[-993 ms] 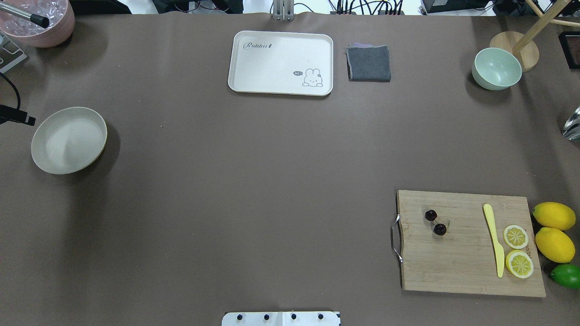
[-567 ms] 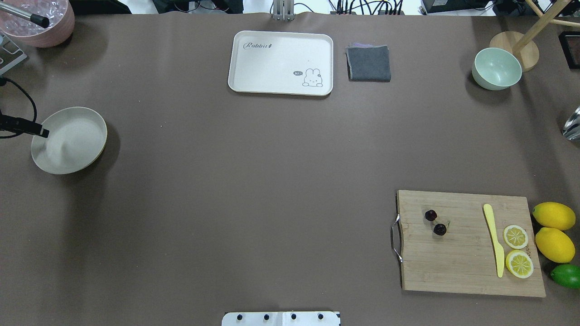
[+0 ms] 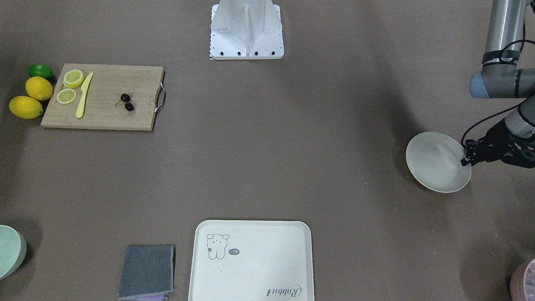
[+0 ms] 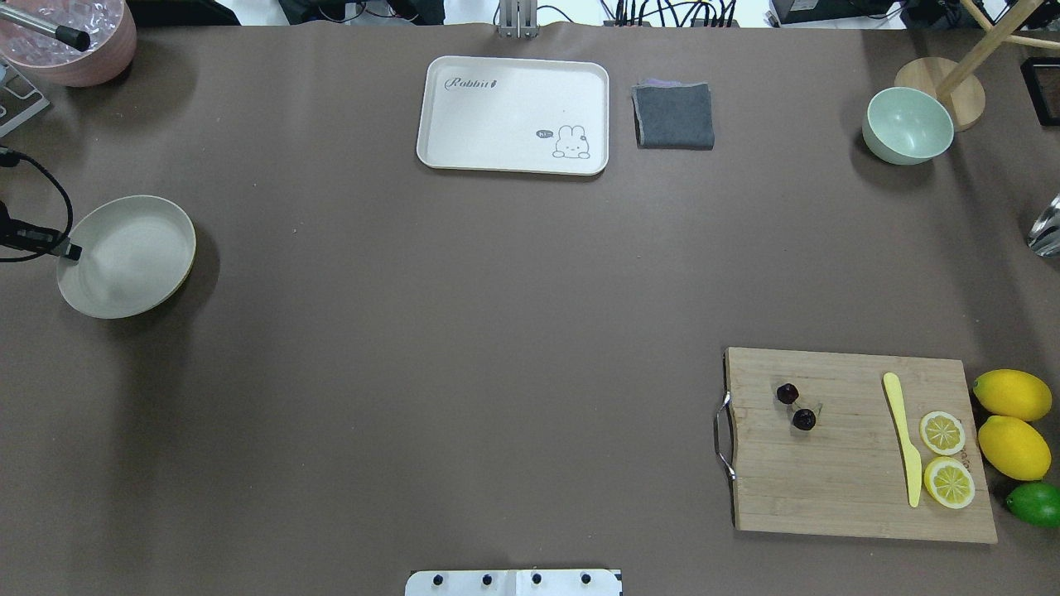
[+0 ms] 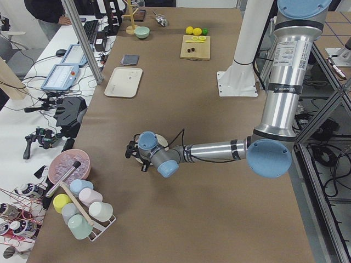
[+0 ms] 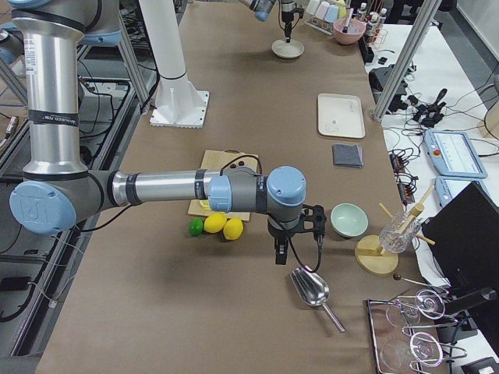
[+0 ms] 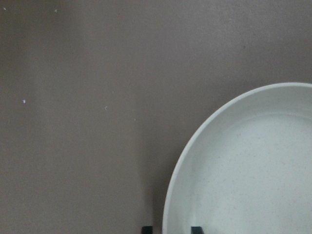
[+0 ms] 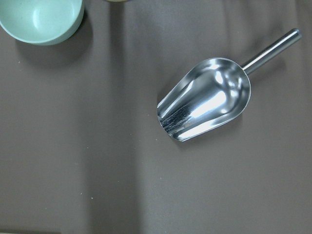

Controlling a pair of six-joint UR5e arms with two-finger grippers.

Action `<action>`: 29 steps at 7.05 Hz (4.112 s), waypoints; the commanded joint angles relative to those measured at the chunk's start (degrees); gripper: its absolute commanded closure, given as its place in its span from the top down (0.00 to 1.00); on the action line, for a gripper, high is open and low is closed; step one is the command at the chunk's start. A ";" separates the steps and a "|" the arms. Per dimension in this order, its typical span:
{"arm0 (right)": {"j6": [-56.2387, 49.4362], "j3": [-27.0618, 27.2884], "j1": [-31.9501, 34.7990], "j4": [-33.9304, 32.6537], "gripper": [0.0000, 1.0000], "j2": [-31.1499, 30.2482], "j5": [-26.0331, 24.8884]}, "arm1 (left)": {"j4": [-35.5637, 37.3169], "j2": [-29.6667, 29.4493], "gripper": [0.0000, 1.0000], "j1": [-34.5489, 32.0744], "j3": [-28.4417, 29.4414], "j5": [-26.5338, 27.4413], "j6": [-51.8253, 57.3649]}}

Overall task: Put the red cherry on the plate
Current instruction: 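Reach the left gripper to the white bowl rim and grasp it, then carry the white bowl with the left gripper to the table center, then release the bowl and withdraw the left arm while the right arm reaches toward the cherries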

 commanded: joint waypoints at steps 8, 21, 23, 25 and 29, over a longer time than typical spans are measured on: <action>1.40 1.61 -1.74 2.46 1.00 0.39 0.17 | 19.23 -13.07 0.00 -0.21 -16.59 -7.26 -29.51; 44.82 13.56 -27.75 20.39 1.00 3.30 -0.62 | 19.85 -20.90 0.98 38.21 -25.27 35.97 -59.25; 50.67 13.83 -34.67 22.57 1.00 3.29 -6.20 | 19.76 -20.29 0.98 31.79 -25.36 32.10 -49.47; 63.50 14.00 -46.87 29.42 1.00 3.64 -16.47 | 23.94 -20.29 0.98 24.77 -25.27 30.88 -43.92; 60.23 17.96 -60.88 29.62 1.00 -0.13 -21.86 | 26.87 -20.82 0.98 19.12 -25.27 30.95 -31.03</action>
